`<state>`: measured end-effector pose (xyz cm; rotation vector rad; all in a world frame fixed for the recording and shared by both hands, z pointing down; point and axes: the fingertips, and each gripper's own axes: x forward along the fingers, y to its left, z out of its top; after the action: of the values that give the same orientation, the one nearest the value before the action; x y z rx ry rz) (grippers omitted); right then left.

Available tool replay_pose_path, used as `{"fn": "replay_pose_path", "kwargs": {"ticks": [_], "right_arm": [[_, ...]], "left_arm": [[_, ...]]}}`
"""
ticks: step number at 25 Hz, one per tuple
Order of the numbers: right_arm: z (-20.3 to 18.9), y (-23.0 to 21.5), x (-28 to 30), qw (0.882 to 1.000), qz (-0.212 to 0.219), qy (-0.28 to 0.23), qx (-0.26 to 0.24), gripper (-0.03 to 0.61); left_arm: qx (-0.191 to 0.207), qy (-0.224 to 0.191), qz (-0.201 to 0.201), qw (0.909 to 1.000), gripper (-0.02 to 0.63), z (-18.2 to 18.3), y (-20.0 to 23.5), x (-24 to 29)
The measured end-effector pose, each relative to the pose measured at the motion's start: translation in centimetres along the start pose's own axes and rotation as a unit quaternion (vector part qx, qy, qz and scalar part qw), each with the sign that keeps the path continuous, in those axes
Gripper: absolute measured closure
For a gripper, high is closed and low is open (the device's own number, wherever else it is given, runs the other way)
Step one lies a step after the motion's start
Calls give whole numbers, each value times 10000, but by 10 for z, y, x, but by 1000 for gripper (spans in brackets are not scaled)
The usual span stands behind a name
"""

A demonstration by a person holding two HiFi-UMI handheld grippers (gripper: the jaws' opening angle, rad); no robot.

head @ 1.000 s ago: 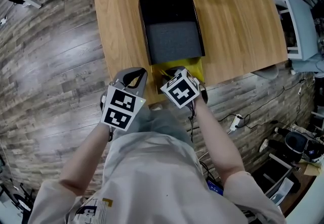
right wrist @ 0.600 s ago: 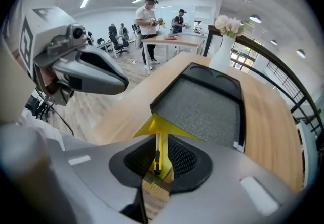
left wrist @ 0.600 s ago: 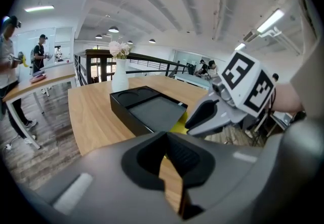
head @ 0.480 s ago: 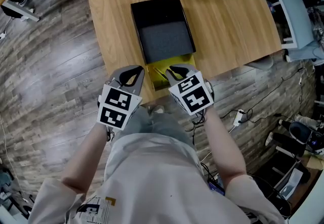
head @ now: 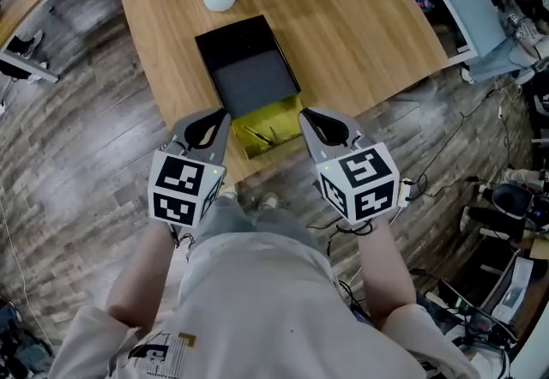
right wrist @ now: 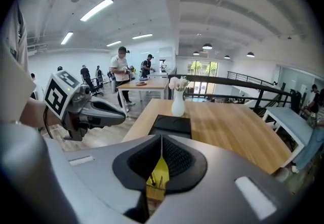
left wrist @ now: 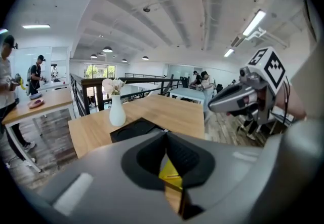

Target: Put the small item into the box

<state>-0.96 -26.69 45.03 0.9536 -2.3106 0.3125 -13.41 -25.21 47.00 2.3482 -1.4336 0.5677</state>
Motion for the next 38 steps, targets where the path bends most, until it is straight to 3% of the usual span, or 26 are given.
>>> {"fn": "replay_pose_path", "kwargs": {"ticks": [4,10,14,20,26,31,38], "right_arm": [[31,0,-45,9987,-265,-415,-96,568],[75,-5,-123,9853,-941,-1427,-13,578],[90,-10,-168,9729,-1264,-1931,149,578],[107,-7,-239,9515,-1830,-2471,-78,578],[108,-5,-288,9367,-2058,-2834,28,578],[104,-2,-306,9319,-2097,-2960,54,578],[101,-6,-297,9350,-1942,-2964,137,579]], "left_arm": [[200,-366,-30,9991,611,41,-13,-20],[1085,-1222,44,9866,611,121,-45,-66],[996,-1600,-156,9820,611,156,-67,-89],[1164,-2013,-280,9722,611,188,-91,-109],[1396,-2335,-158,9622,611,211,-112,-133],[1394,-2382,-250,9608,611,217,-130,-151],[1390,-2419,-305,9598,611,219,-134,-158]]}}
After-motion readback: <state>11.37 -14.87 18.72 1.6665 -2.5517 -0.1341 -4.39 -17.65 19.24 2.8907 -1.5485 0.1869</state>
